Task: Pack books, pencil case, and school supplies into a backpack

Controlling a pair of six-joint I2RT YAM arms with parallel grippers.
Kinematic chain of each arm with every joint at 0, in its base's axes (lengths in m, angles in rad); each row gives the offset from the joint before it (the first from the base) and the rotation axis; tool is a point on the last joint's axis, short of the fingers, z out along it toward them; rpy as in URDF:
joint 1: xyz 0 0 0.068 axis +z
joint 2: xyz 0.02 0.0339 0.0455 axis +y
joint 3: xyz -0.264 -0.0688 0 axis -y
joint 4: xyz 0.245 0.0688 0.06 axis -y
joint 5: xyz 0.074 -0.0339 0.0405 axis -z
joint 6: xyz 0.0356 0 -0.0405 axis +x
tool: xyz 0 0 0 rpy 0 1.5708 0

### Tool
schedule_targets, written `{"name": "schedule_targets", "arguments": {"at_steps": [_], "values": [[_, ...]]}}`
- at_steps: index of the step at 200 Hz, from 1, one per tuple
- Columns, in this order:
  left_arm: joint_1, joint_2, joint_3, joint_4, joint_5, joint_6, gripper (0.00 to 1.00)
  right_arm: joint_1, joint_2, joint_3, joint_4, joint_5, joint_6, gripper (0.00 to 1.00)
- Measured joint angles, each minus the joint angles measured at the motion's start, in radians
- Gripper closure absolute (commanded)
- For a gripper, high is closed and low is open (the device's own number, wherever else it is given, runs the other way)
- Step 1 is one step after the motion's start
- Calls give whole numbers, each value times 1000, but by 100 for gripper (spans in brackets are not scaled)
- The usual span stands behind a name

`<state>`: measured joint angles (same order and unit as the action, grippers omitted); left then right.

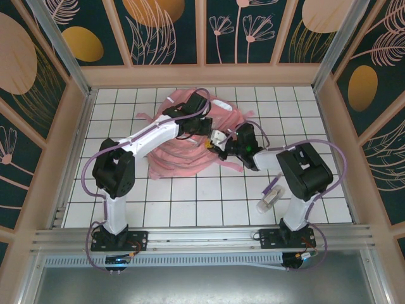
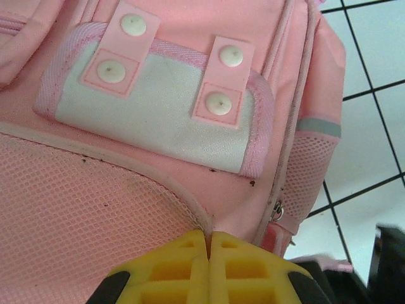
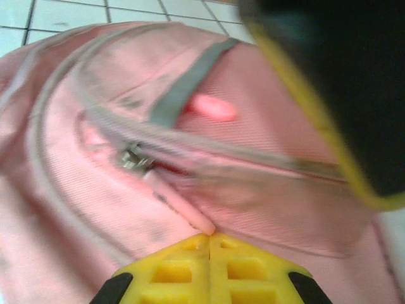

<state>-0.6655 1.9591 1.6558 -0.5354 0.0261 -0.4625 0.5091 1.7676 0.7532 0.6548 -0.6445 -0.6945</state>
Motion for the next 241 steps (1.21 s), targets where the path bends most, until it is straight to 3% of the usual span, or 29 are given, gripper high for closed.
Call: {"name": "schedule_targets", "arguments": {"at_steps": [63, 75, 91, 103, 136, 193, 241], "values": [[6, 0, 1, 69, 42, -55, 100, 106, -76, -102, -16, -38, -55, 100], [6, 0, 0, 80, 48, -65, 100, 104, -77, -125, 25, -38, -35, 93], [9, 0, -4, 94, 54, -74, 100, 94, -92, -182, 111, -45, 12, 74], [13, -1, -14, 113, 61, -79, 100, 76, -108, -239, 195, -46, 55, 65], [17, -11, -48, 148, 76, -93, 100, 12, -119, -362, 449, -10, 208, 55], [19, -12, -57, 177, 94, -121, 100, 31, -43, -313, 663, 83, 387, 56], [20, -12, -67, 195, 97, -145, 100, 90, 40, -266, 689, 183, 433, 79]]}}
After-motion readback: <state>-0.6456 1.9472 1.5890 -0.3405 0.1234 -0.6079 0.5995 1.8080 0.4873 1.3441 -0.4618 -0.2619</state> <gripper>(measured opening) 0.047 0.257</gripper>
